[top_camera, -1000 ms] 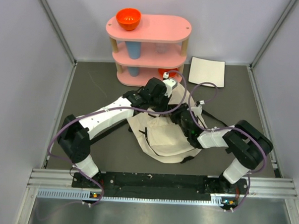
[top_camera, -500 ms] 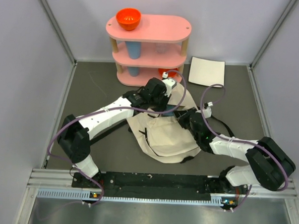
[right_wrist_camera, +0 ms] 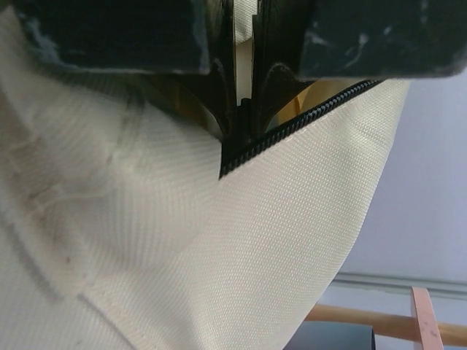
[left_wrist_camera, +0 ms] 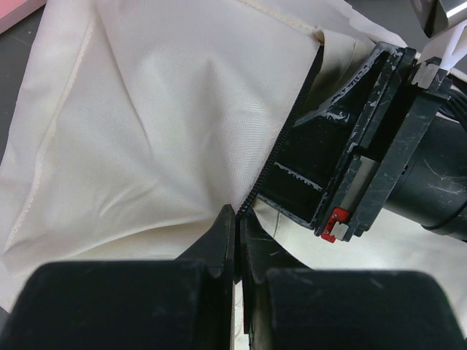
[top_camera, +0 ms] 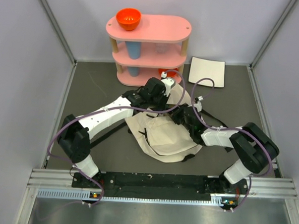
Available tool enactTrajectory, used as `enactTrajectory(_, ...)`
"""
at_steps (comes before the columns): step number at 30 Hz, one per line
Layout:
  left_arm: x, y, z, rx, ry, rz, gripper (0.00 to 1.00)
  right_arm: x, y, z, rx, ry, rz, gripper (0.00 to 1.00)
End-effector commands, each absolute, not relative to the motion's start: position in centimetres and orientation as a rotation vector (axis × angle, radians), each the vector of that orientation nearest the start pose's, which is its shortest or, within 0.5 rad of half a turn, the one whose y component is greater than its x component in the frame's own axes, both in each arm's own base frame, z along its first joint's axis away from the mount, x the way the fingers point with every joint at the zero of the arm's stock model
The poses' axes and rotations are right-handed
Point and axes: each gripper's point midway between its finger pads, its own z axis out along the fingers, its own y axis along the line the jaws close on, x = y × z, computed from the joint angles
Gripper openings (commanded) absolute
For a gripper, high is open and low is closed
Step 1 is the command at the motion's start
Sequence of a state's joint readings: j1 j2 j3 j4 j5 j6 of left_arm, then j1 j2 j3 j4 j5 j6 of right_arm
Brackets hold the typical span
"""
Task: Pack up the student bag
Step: Place the stationery in the student bag.
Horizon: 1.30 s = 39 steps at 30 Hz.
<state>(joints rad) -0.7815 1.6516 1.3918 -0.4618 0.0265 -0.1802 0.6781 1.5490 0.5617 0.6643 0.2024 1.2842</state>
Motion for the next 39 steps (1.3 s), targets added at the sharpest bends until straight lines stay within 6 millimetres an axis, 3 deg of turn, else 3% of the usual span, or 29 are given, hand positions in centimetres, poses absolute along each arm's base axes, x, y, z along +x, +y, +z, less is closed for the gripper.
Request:
enactTrajectory(1,31.4,-34.1,20.2,0.700,2.162,-0.601,0.00,34.8,30.4,14.8,0.678,1.858,1.221,0.04)
enactTrajectory(5,31.5,-33.7,19.8,0.687,2.174,-0.578,0.00,34.0,28.2,13.5,0.735,1.862,1.144,0.17)
enactTrajectory(7,31.4,-33.6,19.5,0.686,2.181,-0.575,0.00,33.3,27.2,12.4,0.739,1.923,1.061,0.30)
enactTrajectory(9,31.3,-33.5,19.2,0.688,2.187,-0.569,0.00,32.9,26.5,13.5,0.699,1.911,1.033,0.36)
enactTrajectory(10,31.3,-33.5,19.0,0.686,2.192,-0.569,0.00,32.3,25.8,12.5,0.703,1.948,0.990,0.48)
enactTrajectory(12,31.2,-33.5,18.8,0.685,2.200,-0.572,0.00,31.8,24.6,13.7,0.690,1.924,0.953,0.56)
enactTrajectory(14,31.1,-33.5,18.7,0.684,2.205,-0.580,0.03,30.8,22.5,12.5,0.713,1.959,0.847,0.58)
enactTrajectory(15,31.0,-33.4,18.7,0.684,2.207,-0.583,0.03,30.5,21.7,12.5,0.722,1.956,0.819,0.58)
enactTrajectory(16,30.8,-33.4,18.8,0.686,2.209,-0.592,0.04,30.0,21.0,14.1,0.727,1.916,0.837,0.57)
enactTrajectory(17,30.8,-33.3,19.3,0.674,2.200,-0.600,0.06,29.2,19.6,12.8,0.746,1.944,0.761,0.57)
enactTrajectory(18,30.7,-33.3,19.2,0.674,2.202,-0.606,0.10,28.9,18.9,13.0,0.761,1.933,0.749,0.57)
enactTrajectory(19,30.6,-33.3,19.4,0.668,2.201,-0.617,0.21,28.3,18.1,13.7,0.767,1.909,0.753,0.57)
enactTrajectory(21,30.0,-33.5,20.0,0.683,2.190,-0.655,0.25,27.7,16.6,13.9,0.778,1.894,0.708,0.56)
enactTrajectory(22,29.7,-33.4,20.5,0.677,2.182,-0.665,0.29,27.5,16.2,15.3,0.776,1.854,0.730,0.56)
enactTrajectory(23,29.7,-33.1,20.8,0.665,2.181,-0.667,0.39,27.6,15.8,16.1,0.778,1.823,0.731,0.56)
enactTrajectory(25,29.3,-32.3,21.0,0.617,2.193,-0.673,0.41,27.3,15.3,17.0,0.726,1.823,0.707,0.56)
enactTrajectory(26,29.5,-31.5,22.8,0.571,2.143,-0.691,0.44,27.4,15.3,18.7,0.704,1.801,0.727,0.56)
enactTrajectory(28,29.4,-29.9,22.3,0.494,2.150,-0.695,0.56,27.7,15.6,21.3,0.638,1.783,0.729,0.56)
enactTrajectory(29,30.0,-28.2,23.9,0.422,2.102,-0.697,0.59,27.7,16.2,21.8,0.565,1.806,0.722,0.56)
enactTrajectory(30,30.0,-27.1,22.7,0.376,2.129,-0.691,0.62,27.8,16.7,22.6,0.527,1.808,0.733,0.56)
enactTrajectory(31,30.0,-26.0,23.2,0.339,2.113,-0.698,0.63,28.1,17.4,24.6,0.490,1.786,0.763,0.56)
enactTrajectory(33,30.9,-23.1,21.5,0.225,2.158,-0.672,0.65,28.4,19.4,25.1,0.365,1.839,0.787,0.56)
enactTrajectory(34,31.0,-22.3,21.2,0.191,2.169,-0.667,0.66,28.9,20.5,27.2,0.324,1.818,0.823,0.56)
enactTrajectory(35,31.4,-21.0,20.5,0.137,2.189,-0.654,0.66,28.8,21.9,27.6,0.243,1.842,0.857,0.56)
enactTrajectory(36,31.0,-20.5,19.0,0.100,2.225,-0.661,0.66,29.6,23.3,26.5,0.204,1.898,0.850,0.56)
enactTrajectory(37,30.8,-20.1,18.4,0.076,2.241,-0.665,0.65,30.2,24.4,28.5,0.170,1.877,0.891,0.55)
enactTrajectory(38,30.7,-19.8,17.9,0.051,2.256,-0.684,0.66,30.0,25.8,28.5,0.106,1.910,0.928,0.55)
enactTrajectory(39,30.2,-19.7,16.7,0.016,2.277,-0.711,0.66,30.9,27.3,26.8,0.079,1.969,0.929,0.54)
